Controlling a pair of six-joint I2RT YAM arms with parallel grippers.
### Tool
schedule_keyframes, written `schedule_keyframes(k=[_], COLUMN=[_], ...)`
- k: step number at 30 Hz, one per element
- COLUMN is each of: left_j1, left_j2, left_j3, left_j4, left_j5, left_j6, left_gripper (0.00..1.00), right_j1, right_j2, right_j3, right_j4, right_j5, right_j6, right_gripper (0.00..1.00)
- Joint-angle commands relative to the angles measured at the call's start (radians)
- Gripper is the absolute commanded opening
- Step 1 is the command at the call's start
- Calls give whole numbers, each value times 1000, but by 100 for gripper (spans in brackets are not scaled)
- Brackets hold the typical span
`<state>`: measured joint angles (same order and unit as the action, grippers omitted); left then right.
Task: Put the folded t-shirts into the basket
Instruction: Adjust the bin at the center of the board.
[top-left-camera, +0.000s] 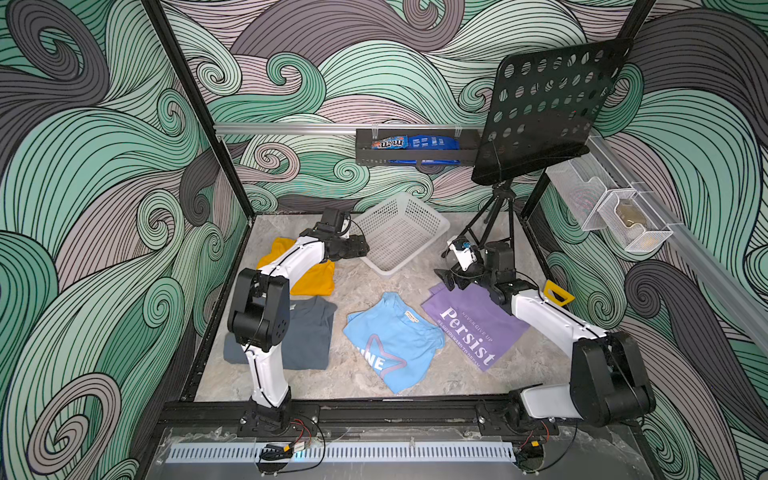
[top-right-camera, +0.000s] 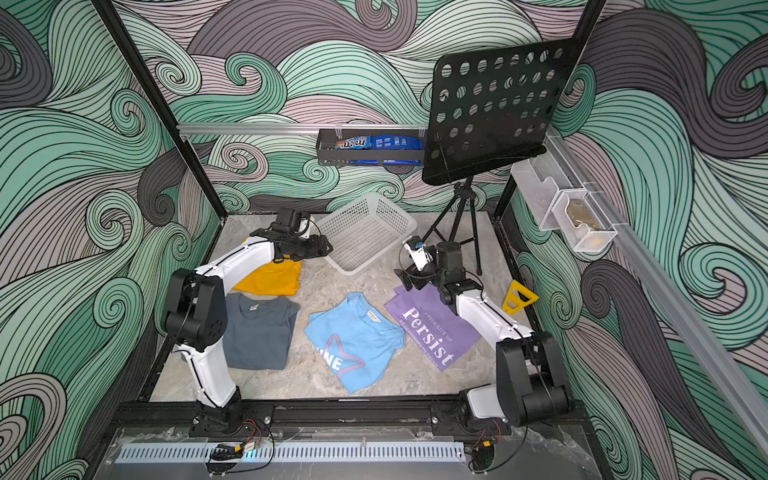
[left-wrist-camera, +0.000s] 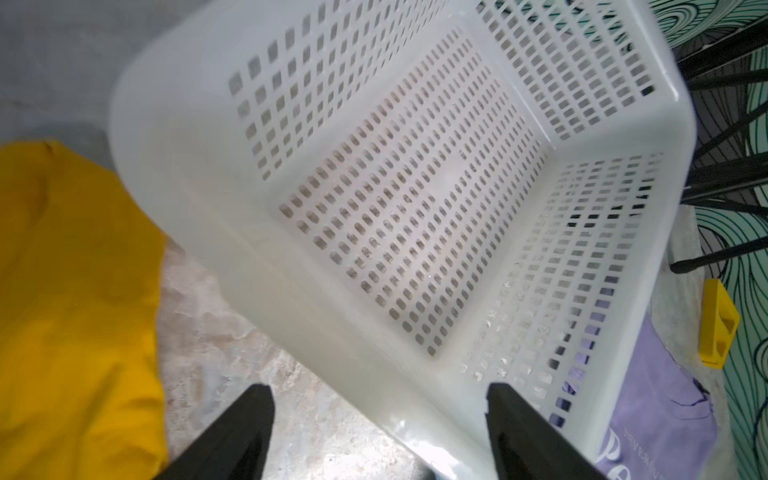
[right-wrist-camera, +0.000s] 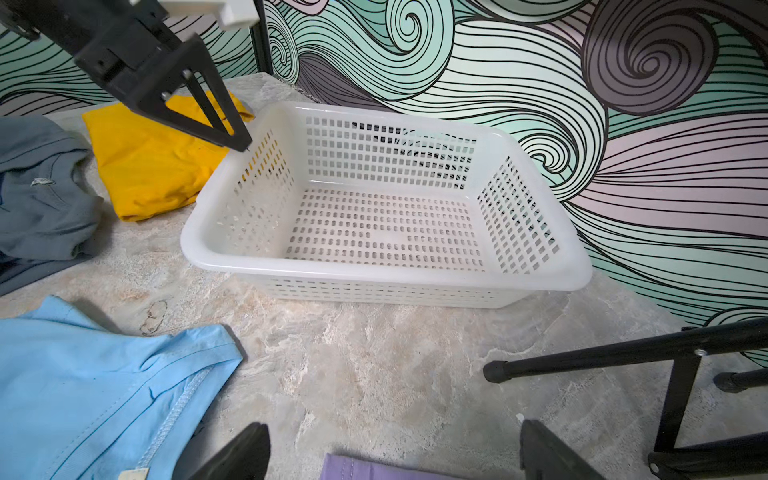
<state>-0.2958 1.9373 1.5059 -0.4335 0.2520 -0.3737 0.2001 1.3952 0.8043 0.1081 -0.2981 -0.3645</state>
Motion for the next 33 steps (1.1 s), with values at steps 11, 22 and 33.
schedule_keyframes(k=[11,22,33], left_j1=[75,133,101], left_j2=[121,229,281], left_j3=[111,265,398], left_j4=[-141,-295,-296], left_j5=[36,67,96], left_j6=[25,241,142], left_gripper=[39,35,46], right_j1=[-5,-4,93], right_j2=[10,51,65], right_j3=[-2,18,90], right_j4=[-29,-63,-360], right_j5=[-20,-30,-154], right_j6=[-29,-51,-261], right_gripper=[99,99,96])
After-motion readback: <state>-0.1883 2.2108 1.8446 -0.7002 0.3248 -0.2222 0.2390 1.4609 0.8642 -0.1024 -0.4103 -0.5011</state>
